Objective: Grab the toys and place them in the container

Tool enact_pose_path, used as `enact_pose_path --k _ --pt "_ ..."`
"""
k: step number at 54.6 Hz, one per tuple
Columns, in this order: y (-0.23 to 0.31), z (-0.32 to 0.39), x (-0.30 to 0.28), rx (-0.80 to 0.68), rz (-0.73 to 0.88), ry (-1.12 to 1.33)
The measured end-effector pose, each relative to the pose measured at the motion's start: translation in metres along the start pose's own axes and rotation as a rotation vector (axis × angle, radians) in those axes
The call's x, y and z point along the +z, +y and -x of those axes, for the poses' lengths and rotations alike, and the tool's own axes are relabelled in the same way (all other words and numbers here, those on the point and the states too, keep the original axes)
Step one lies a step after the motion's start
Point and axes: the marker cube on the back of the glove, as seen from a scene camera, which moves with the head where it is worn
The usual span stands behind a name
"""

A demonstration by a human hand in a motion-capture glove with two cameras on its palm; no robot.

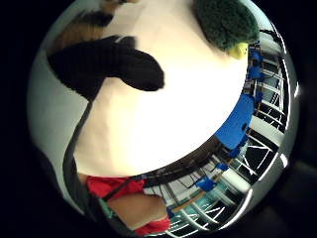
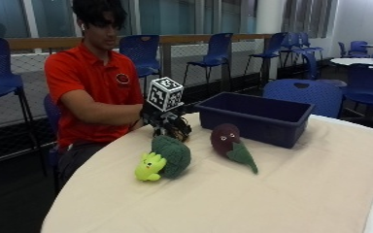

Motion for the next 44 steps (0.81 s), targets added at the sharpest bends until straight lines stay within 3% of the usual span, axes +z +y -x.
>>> enact_pose_path --k 20,34,44 --pt "-0.009 -0.017 -0.012 0.016 -0.191 0.040" --pt "-0.019 -0.054 -0.095 0.045 -0.276 -0.065" --pt "-0.036 -0.024 -0.159 0.023 -0.321 -0.020"
